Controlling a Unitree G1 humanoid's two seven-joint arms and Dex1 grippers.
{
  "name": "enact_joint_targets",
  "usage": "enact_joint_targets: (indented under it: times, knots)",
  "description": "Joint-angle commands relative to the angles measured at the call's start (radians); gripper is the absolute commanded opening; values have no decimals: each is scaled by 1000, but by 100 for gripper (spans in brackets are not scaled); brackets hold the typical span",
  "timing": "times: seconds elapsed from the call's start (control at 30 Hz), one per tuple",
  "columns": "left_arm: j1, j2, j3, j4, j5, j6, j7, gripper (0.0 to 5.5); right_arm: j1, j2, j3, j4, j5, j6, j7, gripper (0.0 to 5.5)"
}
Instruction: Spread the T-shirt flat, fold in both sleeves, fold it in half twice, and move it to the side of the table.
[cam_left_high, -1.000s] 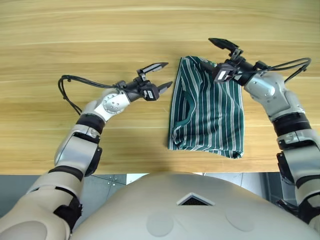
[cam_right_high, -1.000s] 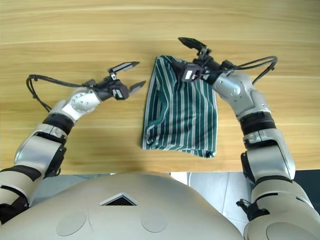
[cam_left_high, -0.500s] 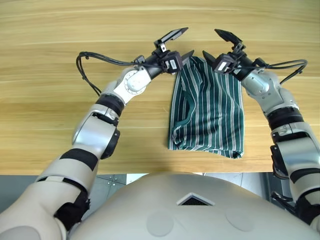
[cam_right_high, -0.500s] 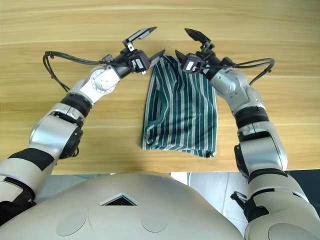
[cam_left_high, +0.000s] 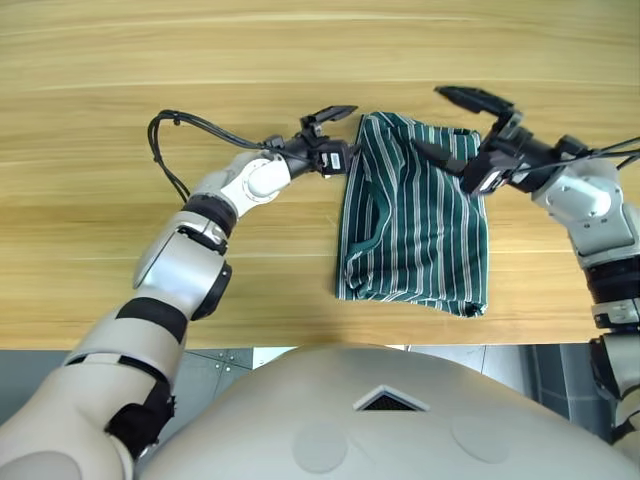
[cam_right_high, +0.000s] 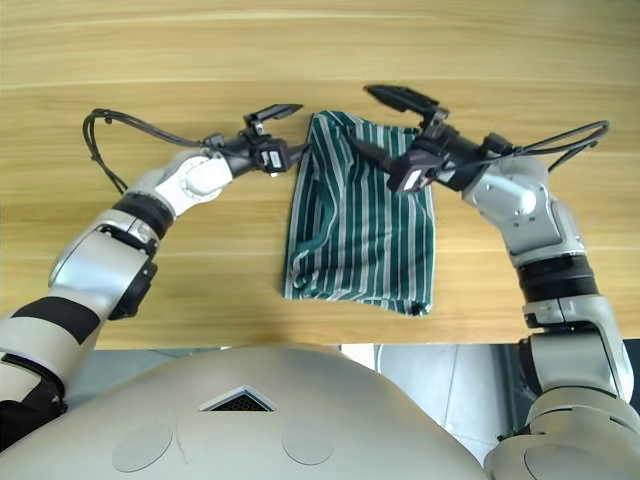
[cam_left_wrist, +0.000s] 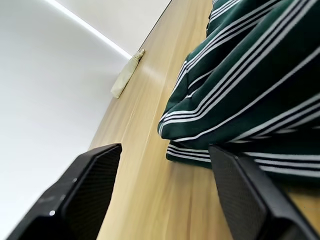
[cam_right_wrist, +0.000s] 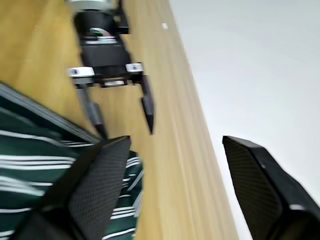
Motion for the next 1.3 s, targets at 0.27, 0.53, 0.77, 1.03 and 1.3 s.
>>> enact_joint_targets:
  times: [0.27,0.53,0.77,1.03,1.3]
  knots:
    - [-14,32,13,-34,-20,18,-40,324,268,-55,62,-189,-121,96,106,338]
    - [22,51,44,-137,-127,-73,-157,324,232,7,121,-137,-184,106,117,338]
    - [87,55,17,-194,-201,-92,-354,324,191,26,142,-97,-190,90,117,338]
    - [8,33,-8,-133,-63,43,-206,324,180,36,156,-90,-184,83,118,338]
    - [-73,-7,-8,-3,-23,107,-99,324,156,63,172,-43,-206,74,97,338]
